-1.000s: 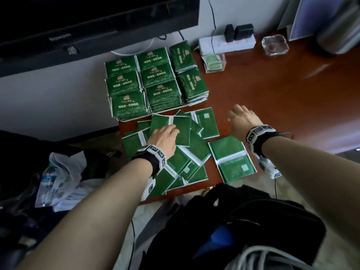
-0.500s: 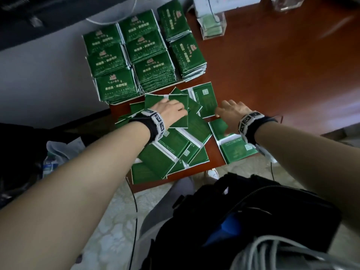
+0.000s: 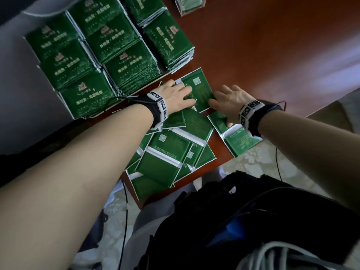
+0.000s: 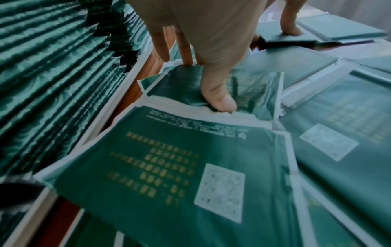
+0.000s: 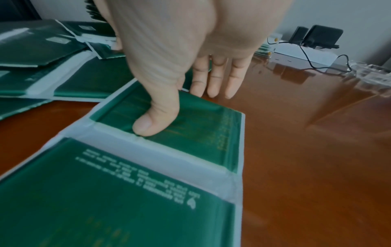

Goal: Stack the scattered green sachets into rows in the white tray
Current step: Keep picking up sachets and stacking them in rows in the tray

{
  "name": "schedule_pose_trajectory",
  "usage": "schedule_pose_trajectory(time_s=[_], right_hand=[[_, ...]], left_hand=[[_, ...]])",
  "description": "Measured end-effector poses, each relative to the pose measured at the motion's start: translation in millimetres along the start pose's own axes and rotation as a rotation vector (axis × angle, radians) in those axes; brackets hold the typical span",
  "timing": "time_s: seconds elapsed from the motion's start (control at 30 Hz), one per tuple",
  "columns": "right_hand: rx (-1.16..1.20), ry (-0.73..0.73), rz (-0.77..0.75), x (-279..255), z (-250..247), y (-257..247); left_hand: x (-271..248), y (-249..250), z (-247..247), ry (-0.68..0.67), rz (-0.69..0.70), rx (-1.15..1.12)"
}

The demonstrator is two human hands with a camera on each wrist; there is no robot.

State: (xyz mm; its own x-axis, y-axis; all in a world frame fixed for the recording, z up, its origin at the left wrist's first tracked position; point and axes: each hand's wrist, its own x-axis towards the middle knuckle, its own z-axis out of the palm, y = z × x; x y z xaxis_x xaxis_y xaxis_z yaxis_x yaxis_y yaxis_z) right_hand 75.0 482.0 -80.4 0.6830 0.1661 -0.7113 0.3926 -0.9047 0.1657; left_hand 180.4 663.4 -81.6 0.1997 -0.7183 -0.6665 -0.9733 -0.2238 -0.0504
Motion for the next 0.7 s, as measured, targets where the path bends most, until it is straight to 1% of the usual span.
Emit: schedule_pose_trajectory(time_s=[0.23,0.33,0.5,0.6,0.7], right_hand=[[-0.037,-0.016,-0.004,3.3,-1.7,-0.8],[-0.047,-0.020,-0.003,2.9,-2.6,-1.3],[-0.029,-0.023,0.036,-2.4,-3.3,-6.0],[0.044,-0.030,0.075,-8.4,1.7,-5.1],[0.091,-0.024,0.116,-14.9,3.5,-0.2]], left_hand=[[1.3,-4.5,5.4,0.028,0.054,0.101],[1.2,-3.8,2.5,0.015,0.040,0.154],[-1.4,-1.2,-1.9,0.050,0.027,0.304],[-2.7,2.8,-7.5,0.057,0.019,0.269],[-2.9,2.4,-21.7,0.002,-0.063,0.101]])
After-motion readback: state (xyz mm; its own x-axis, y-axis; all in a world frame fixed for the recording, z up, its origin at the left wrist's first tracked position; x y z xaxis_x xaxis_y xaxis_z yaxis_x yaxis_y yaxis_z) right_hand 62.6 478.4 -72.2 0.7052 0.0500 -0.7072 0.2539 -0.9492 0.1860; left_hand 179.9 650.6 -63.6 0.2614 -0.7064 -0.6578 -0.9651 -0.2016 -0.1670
